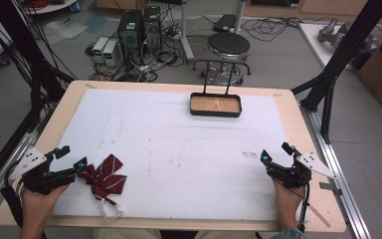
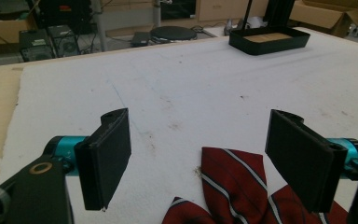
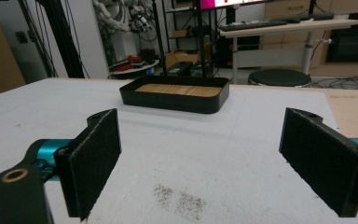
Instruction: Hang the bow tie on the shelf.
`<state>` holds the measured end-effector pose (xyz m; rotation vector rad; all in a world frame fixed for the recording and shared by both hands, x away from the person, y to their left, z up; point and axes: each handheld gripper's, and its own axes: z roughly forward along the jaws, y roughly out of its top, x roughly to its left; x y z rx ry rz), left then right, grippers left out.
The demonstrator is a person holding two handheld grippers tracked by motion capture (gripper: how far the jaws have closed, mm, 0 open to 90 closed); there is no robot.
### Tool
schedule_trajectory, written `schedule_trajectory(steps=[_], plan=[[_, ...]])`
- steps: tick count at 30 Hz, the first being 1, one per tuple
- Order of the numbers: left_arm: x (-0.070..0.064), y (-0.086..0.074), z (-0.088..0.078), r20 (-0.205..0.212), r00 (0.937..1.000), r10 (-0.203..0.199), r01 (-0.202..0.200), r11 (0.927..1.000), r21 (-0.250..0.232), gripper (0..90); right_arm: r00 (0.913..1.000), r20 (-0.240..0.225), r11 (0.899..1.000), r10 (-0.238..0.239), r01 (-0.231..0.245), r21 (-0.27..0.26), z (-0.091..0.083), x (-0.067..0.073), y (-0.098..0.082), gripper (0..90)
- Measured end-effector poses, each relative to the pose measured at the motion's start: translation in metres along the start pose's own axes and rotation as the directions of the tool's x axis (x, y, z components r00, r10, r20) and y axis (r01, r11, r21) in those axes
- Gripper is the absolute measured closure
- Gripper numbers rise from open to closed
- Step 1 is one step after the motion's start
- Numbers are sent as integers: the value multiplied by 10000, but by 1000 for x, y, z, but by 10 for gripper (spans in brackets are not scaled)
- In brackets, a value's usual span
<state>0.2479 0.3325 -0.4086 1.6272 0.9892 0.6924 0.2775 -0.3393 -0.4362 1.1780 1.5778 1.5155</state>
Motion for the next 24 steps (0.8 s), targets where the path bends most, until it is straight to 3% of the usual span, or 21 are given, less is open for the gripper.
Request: schedule_trajectory(steps=[13, 19, 24], plan=[[-3, 3, 1, 338, 9992, 220, -211, 9995, -252, 228, 10000, -8, 9999, -46, 46, 100, -1, 1, 0, 118], [-7, 1, -3, 463, 9983, 365, -366, 9993, 3, 244, 10000, -7, 10000, -8, 8, 49, -1, 0, 0, 118], [-15, -8, -10, 129, 9990, 421, -427, 9978, 501, 259, 10000, -37, 10000, -24, 24, 78, 0, 0, 0, 118]])
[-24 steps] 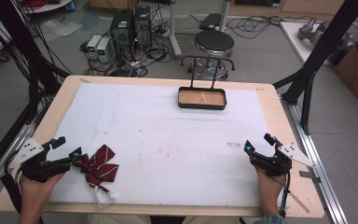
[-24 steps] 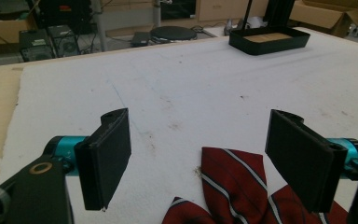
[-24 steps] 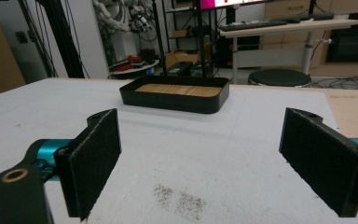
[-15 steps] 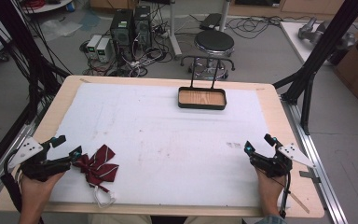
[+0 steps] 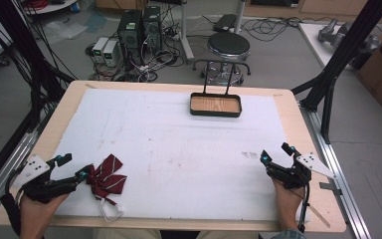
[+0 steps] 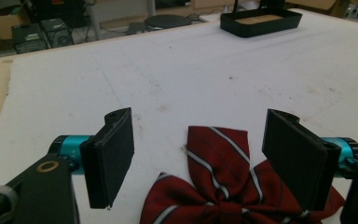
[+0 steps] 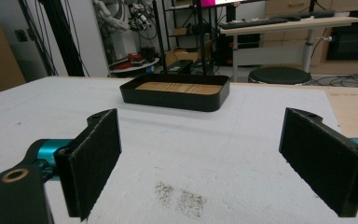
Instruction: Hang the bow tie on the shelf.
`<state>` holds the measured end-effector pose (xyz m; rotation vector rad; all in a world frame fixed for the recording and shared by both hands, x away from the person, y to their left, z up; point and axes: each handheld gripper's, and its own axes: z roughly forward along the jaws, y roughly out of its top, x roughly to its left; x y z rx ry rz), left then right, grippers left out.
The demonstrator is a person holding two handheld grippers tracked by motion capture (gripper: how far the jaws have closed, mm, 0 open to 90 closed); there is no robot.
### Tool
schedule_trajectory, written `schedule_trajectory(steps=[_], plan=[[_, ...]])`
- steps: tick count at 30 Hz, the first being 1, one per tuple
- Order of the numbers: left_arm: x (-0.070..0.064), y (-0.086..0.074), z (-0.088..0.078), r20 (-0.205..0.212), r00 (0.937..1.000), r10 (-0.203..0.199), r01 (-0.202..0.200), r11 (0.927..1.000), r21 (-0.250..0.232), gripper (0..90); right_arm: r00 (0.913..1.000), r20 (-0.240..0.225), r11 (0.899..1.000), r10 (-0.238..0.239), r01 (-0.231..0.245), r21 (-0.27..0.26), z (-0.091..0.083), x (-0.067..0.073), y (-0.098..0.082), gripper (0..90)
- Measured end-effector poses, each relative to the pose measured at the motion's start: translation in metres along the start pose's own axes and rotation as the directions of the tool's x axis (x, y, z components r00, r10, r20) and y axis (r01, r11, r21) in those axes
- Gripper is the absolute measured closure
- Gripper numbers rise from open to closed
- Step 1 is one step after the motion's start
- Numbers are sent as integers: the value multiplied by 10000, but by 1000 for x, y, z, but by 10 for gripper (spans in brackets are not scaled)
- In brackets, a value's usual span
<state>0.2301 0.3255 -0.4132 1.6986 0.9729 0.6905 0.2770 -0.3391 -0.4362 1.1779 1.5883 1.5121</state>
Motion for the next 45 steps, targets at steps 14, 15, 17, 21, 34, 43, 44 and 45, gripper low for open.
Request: schedule_trajectory(steps=[14, 15, 17, 21, 34, 43, 44, 45], plan=[[-13, -21, 21, 624, 9980, 47, -179, 9768, 2136, 378, 10000, 23, 10000, -29, 29, 55, 0, 0, 0, 118], [-13, -21, 21, 624, 9980, 47, -179, 9768, 2136, 387, 10000, 23, 10000, -29, 29, 55, 0, 0, 0, 118], [-13, -23, 23, 701, 9975, 66, -231, 9712, 2370, 403, 10000, 16, 10000, -24, 24, 63, 0, 1, 0, 118], [-13, -25, 25, 811, 9966, 107, -316, 9646, 2618, 463, 10000, 11, 10000, -13, 13, 76, 0, 1, 0, 118], [-16, -31, 30, 1055, 9911, 814, -1079, 9549, 2768, 494, 10000, -20, 9999, -37, 37, 113, 1, 1, 0, 119], [-18, -29, 30, 1044, 9926, 625, -911, 9507, 2965, 648, 10000, -24, 9999, -26, 26, 125, 1, 1, 0, 119], [-18, -28, 30, 1041, 9927, 602, -890, 9497, 3002, 657, 10000, -18, 9999, -26, 26, 129, 0, 1, 0, 118], [-18, -27, 30, 1042, 9934, 488, -783, 9500, 3023, 657, 10000, -18, 9999, -26, 26, 129, 0, 1, 0, 118]])
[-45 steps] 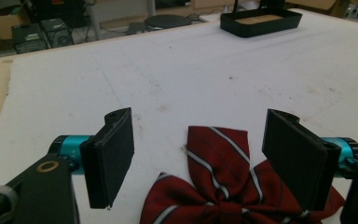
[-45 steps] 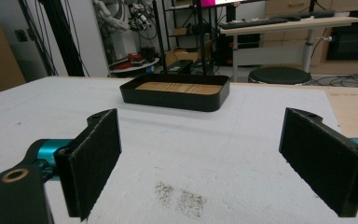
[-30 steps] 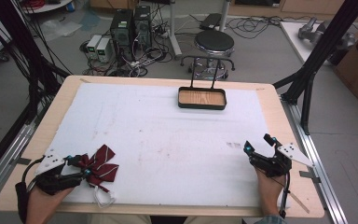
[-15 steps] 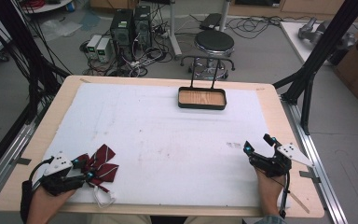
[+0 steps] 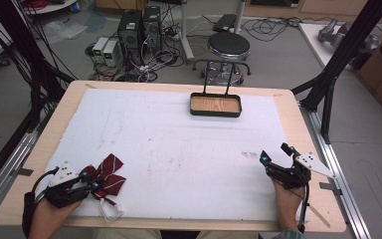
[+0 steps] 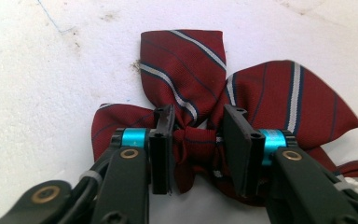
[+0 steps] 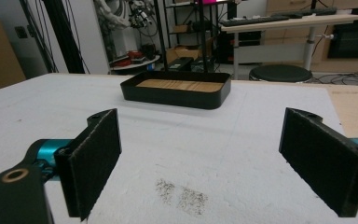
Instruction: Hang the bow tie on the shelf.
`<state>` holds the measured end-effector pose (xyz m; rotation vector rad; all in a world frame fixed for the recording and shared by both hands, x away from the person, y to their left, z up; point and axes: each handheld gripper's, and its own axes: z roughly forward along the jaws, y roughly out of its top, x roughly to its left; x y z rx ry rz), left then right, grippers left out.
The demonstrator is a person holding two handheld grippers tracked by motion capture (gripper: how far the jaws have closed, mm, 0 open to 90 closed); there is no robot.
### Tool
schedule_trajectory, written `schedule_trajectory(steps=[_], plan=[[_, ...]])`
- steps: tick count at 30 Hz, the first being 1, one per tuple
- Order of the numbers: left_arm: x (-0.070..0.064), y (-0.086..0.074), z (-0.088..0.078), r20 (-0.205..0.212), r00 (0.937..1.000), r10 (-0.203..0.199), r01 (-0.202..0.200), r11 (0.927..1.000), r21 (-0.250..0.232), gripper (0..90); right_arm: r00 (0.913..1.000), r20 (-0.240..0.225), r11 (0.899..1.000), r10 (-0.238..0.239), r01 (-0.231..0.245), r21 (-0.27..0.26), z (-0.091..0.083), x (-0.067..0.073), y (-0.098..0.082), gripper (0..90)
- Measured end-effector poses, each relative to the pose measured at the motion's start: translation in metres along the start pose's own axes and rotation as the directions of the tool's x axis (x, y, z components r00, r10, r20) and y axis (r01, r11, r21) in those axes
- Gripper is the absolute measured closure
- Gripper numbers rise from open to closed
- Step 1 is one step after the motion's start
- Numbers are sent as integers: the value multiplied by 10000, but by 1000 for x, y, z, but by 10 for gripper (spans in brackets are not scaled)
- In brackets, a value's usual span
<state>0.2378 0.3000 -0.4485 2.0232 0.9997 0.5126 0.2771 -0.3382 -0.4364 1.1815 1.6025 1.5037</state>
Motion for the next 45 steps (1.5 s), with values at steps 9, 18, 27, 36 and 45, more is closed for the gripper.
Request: schedule_trajectory(steps=[9, 18, 27, 36, 45], plan=[[-7, 27, -11, 232, 9967, -783, 812, 9796, -1838, 665, 10000, 7, 10000, 46, -46, 15, 0, 0, 0, 119], [-17, 62, -7, 133, 9918, -1273, 1259, 9515, -2806, 665, 10000, 8, 10000, 83, -83, 15, 0, -1, 0, 119], [-25, 125, 19, 67, 9947, -1026, 980, 9264, -3636, 665, 9999, -24, 9999, 109, -109, -3, 0, -2, 0, 118], [-29, 170, 61, -123, 9975, -701, 600, 9214, -3839, 666, 9999, -95, 9999, 143, -143, -28, 0, -2, 0, 118], [-36, 222, 101, 185, 9972, -719, 728, 8997, -4303, 665, 9997, -92, 9997, 224, -225, -26, 0, -2, 0, 118]])
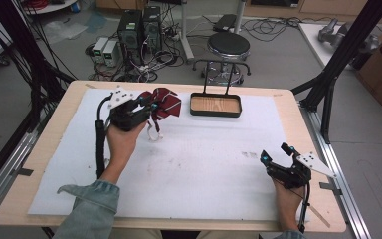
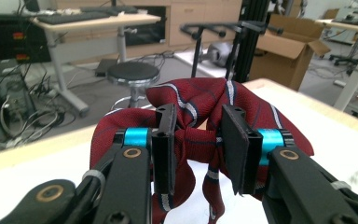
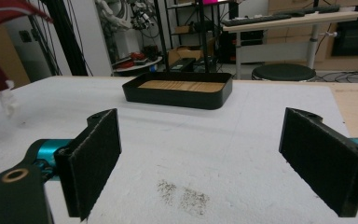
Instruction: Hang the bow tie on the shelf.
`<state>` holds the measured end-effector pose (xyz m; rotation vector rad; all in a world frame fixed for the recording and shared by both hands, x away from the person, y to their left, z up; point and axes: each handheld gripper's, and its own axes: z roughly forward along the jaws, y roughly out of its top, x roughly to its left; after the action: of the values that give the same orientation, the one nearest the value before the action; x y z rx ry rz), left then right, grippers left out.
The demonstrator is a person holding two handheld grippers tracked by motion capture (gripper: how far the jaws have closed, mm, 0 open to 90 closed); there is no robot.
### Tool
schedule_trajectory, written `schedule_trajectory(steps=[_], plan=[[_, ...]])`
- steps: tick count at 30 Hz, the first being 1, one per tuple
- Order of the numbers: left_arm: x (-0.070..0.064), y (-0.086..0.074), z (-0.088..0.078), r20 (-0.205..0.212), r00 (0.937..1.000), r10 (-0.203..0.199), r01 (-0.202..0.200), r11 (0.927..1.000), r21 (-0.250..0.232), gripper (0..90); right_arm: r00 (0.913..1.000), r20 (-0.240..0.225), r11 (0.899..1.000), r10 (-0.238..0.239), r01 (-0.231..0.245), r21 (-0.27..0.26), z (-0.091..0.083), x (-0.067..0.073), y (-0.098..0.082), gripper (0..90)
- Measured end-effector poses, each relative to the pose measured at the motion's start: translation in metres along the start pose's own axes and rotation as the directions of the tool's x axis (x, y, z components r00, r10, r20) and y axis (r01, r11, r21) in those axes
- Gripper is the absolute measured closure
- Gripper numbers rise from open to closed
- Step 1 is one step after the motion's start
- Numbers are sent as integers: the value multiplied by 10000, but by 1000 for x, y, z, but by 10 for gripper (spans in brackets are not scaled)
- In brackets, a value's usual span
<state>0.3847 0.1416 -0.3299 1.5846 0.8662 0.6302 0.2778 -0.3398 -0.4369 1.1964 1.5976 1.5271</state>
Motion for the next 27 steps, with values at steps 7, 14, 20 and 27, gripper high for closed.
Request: schedule_trajectory(steps=[7, 14, 20, 27], plan=[[-8, 22, 33, 55, 9998, 207, -206, 9994, -274, 664, 10000, -57, 10000, 2, -2, -6, 0, -1, 0, 118], [-13, 40, 67, -159, 9990, 414, -420, 9983, -405, 665, 9999, -110, 10000, 5, -5, -17, 0, -1, 0, 118], [-13, 54, 94, -399, 9980, 497, -522, 9965, -651, 664, 9999, -103, 10000, 28, -28, -4, 0, -1, 0, 118], [-16, 67, 124, -267, 9981, 547, -566, 9952, -795, 664, 9999, -128, 10000, 95, -95, -1, 0, -1, 0, 118]])
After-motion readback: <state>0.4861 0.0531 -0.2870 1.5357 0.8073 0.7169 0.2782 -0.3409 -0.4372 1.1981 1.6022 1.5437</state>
